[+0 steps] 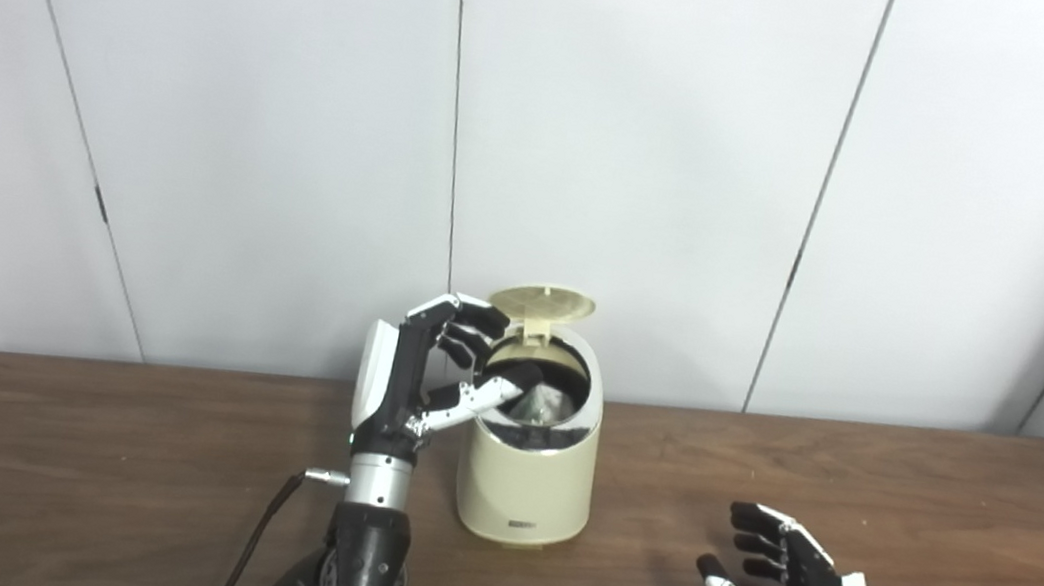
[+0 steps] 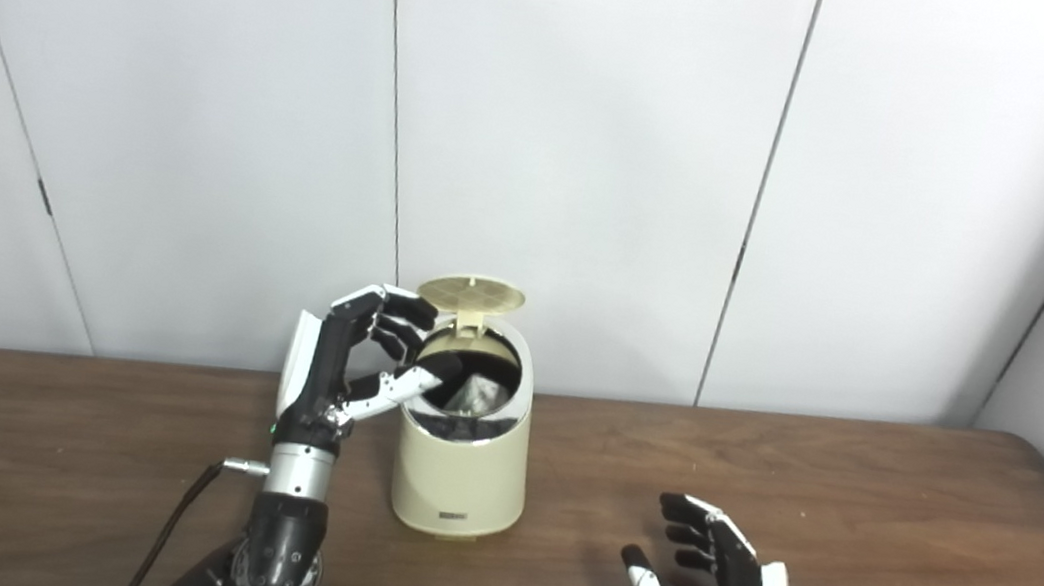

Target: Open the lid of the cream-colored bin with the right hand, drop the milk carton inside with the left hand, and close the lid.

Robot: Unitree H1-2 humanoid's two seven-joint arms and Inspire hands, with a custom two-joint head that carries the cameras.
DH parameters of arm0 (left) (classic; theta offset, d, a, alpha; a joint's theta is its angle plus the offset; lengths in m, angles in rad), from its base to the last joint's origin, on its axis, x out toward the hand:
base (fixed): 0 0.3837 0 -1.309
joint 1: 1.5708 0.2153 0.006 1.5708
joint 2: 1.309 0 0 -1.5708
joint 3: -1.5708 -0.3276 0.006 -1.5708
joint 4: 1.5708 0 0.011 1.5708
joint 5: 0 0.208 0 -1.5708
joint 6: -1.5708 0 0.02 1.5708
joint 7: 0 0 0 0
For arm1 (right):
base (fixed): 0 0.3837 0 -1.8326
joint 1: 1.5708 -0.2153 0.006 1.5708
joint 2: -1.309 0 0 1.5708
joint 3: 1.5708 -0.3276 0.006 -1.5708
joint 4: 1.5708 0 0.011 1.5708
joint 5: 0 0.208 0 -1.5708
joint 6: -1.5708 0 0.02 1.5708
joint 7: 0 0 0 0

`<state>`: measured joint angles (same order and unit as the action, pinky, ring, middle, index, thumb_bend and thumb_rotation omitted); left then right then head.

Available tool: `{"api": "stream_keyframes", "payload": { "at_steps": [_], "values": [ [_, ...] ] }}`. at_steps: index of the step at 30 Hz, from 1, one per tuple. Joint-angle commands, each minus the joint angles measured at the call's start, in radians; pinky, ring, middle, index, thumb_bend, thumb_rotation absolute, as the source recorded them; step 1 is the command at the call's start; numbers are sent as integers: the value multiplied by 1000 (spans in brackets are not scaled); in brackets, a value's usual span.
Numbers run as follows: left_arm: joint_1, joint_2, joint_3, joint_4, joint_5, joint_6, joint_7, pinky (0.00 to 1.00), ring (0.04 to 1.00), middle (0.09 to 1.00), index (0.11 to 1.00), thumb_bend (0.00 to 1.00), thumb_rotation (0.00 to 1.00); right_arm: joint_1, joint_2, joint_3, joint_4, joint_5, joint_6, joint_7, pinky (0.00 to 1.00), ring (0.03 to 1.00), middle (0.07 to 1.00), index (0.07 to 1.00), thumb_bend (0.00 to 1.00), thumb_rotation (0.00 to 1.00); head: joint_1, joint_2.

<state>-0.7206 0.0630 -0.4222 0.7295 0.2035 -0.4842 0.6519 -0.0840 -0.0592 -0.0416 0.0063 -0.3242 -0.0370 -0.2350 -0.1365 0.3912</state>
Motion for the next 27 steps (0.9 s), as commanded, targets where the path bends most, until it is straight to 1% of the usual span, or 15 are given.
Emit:
{"api": "stream_keyframes", "payload": {
  "at_steps": [1, 4, 5, 8, 11, 16, 18, 20, 21, 22, 23, 25, 26, 27],
  "values": [
    [-20, -7, -2, -6, 17, 14, -32, 566, 572, 552, 568, 1000, 561, 30, 18, 15, 22, 6, -10, 2, 640, 702, 718, 697, 262, 174, -1, -1],
    [-19, -6, 0, -4, 25, 14, -39, 572, 579, 567, 589, 1000, 570, 31, 18, 17, 18, 7, -2, 7, 643, 706, 721, 699, 261, 130, -2, -1],
    [-19, -4, -1, -3, 31, 15, -39, 579, 581, 574, 601, 1000, 560, 31, 17, 18, 18, 4, 1, 8, 647, 708, 722, 700, 261, 118, -2, -1],
    [-19, -3, 0, -4, 38, 15, -41, 583, 582, 579, 610, 1000, 551, 30, 16, 19, 18, -1, 7, 8, 651, 710, 723, 700, 263, 114, -1, 0],
    [-18, -5, 7, -6, 31, 14, -53, 584, 585, 585, 614, 1000, 537, 30, 15, 20, 17, -3, 9, 7, 644, 706, 721, 698, 262, 132, -1, -1],
    [-17, -7, 12, -7, 32, 14, -56, 586, 587, 586, 609, 1000, 532, 28, 16, 18, 24, 4, -3, 4, 637, 701, 717, 696, 262, 95, 3, -1],
    [-16, -5, 11, -9, 25, 14, -61, 581, 586, 585, 605, 1000, 531, 27, 16, 17, 27, 7, -7, 3, 640, 703, 718, 695, 264, 106, 6, 1],
    [-4, 2, 9, -38, 2, 14, -73, 565, 575, 566, 595, 1000, 523, 26, 12, 19, 29, 1, -7, 4, 642, 707, 722, 699, 265, 128, 10, 0],
    [6, 4, 14, -62, -15, 14, -82, 544, 560, 545, 581, 1000, 523, 25, 10, 20, 29, -3, -5, 3, 641, 707, 722, 700, 264, 147, 12, 1],
    [20, 7, 21, -92, -35, 14, -95, 512, 535, 519, 557, 1000, 540, 24, 9, 19, 28, -6, -4, 1, 640, 705, 721, 699, 266, 194, 18, 0],
    [39, 11, 30, -132, -57, 14, -110, 492, 516, 503, 536, 978, 563, 22, 9, 14, 29, 1, -21, -4, 642, 707, 721, 698, 271, 235, 21, 1],
    [74, 24, 40, -203, -61, 14, -111, 438, 459, 469, 499, 778, 633, 16, 10, 2, 20, 25, -48, -8, 633, 697, 709, 690, 272, 240, 26, -1],
    [97, 35, 46, -244, -57, 14, -112, 419, 442, 461, 486, 682, 672, 12, 11, -4, -2, 33, -45, -7, 633, 695, 708, 691, 274, 289, 28, -1],
    [118, 43, 56, -280, -61, 14, -121, 406, 428, 454, 478, 568, 708, 9, 9, -7, -24, 33, -45, -7, 637, 696, 711, 694, 281, 359, 29, -1]
  ]
}}
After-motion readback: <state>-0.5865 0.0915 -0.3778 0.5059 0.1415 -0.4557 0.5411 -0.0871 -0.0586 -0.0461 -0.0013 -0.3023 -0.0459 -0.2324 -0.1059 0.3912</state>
